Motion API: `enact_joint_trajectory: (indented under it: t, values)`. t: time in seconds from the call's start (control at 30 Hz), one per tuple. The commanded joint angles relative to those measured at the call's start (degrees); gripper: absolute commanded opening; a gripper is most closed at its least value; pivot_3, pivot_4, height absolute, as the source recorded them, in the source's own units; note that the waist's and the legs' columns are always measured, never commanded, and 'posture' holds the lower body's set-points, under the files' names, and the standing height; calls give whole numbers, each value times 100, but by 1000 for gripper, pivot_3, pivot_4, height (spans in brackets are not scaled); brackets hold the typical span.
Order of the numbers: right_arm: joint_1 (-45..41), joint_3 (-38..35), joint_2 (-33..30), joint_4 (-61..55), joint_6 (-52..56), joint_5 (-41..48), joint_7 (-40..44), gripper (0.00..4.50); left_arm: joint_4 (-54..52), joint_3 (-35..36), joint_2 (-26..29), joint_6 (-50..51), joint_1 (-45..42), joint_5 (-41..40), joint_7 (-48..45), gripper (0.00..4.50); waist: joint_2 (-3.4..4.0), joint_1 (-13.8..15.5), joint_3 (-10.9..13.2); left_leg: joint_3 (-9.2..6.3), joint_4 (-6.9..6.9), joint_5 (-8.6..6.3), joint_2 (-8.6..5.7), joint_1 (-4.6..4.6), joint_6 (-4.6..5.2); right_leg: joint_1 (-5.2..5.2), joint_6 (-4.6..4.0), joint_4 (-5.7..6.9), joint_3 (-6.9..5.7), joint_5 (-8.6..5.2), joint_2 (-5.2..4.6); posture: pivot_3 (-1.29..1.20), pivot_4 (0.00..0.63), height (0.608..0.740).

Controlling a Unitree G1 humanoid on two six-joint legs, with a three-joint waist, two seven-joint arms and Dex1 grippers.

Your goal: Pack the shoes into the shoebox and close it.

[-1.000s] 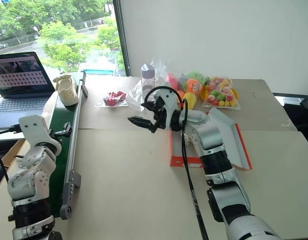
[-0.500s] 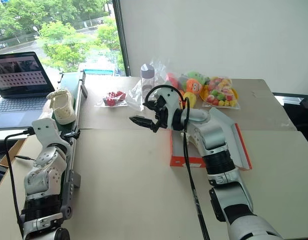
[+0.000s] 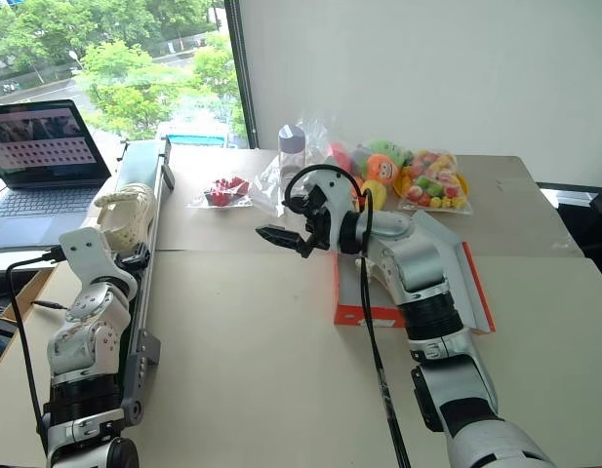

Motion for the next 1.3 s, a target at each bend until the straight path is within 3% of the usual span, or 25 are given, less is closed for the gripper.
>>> enact_joint_trajectory:
  t: [0.03, 0.33, 1.2, 1.3]
  values:
    - [-113, -138, -38, -200, 8, 93, -3, 4500, -144, 9, -13, -156, -54, -44, -33, 2410, 0, 1, 0, -1, 0, 0, 0, 0, 0, 0, 0, 0, 0, 0, -1, 0, 150, 740]
    - [-121, -110, -57, -188, 15, 74, 16, 4500, -212, -5, -28, -233, -64, -15, 0, 1447, 0, 16, 0, -1, 0, 0, 0, 0, 0, 1, 0, 1, -4, 0, -5, 0, 150, 740]
    - [-111, -18, -56, -134, -75, -30, 51, 4500, -929, -230, 107, -399, -382, 516, 294, 1447, -1, -15, 0, 4, 3, 3, -1, -48, 7, -41, 3, 0, -3, 3, 11, 0, 150, 740]
    - [-111, -18, -53, -132, -79, -47, 52, 4500, -946, -229, 128, -382, -374, 539, 332, 1447, -1, -17, 0, 4, 2, 31, 0, -48, 56, -41, 3, 0, -2, 3, 13, 0, 150, 740]
